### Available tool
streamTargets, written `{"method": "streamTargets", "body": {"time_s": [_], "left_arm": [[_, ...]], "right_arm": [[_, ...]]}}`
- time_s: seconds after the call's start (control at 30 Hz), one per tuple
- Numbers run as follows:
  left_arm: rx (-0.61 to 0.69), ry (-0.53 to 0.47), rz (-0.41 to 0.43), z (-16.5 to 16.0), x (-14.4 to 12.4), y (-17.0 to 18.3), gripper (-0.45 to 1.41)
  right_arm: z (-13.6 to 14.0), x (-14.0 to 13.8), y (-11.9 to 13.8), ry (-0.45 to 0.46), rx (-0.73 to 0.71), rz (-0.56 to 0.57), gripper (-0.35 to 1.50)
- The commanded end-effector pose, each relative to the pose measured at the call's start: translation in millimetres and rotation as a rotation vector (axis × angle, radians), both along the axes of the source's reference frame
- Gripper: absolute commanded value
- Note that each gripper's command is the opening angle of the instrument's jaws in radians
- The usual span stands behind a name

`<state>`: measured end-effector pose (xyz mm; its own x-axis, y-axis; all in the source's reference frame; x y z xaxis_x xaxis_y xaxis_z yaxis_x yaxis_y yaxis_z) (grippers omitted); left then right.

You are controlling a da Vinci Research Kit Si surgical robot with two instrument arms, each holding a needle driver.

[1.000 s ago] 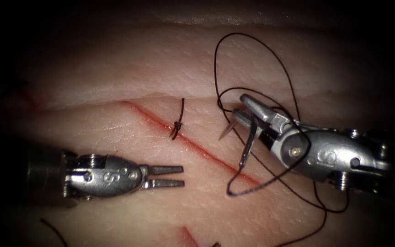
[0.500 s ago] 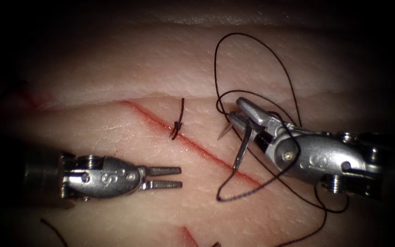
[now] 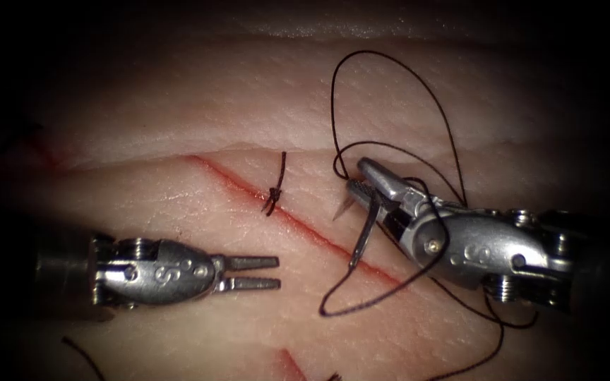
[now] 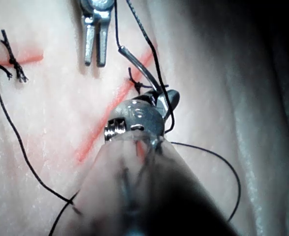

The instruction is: Wound Closure

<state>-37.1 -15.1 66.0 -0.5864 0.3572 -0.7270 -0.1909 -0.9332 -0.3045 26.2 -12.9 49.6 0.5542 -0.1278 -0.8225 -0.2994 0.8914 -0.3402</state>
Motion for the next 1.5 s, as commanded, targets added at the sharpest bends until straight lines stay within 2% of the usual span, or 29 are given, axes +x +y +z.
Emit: {"method": "streamTargets", "body": {"time_s": [0.03, 0.47, 0.73, 1.17, 1.5], "left_arm": [[0.000, -0.001, 0.000, 0.5, -0.6, 0.0, 0.10], [-0.008, 0.016, -0.004, 0.1, 1.0, 0.1, 0.10], [-0.009, 0.018, -0.005, 0.1, 1.1, -0.1, 0.10], [-0.009, 0.019, -0.006, 0.2, 1.0, 0.1, 0.07], [-0.009, 0.019, -0.006, 0.2, 1.1, 0.1, 0.04]], "right_arm": [[1.0, 1.0, -0.1, -0.007, -0.009, -0.010, -0.35], [3.7, 2.1, -4.2, -0.010, 0.031, -0.007, -0.35], [6.7, 2.9, -6.4, 0.004, 0.067, 0.004, -0.35], [7.8, 3.4, -7.6, -0.001, 0.104, -0.006, -0.35], [8.5, 3.3, -8.2, 0.007, 0.188, 0.008, -0.35]]}}
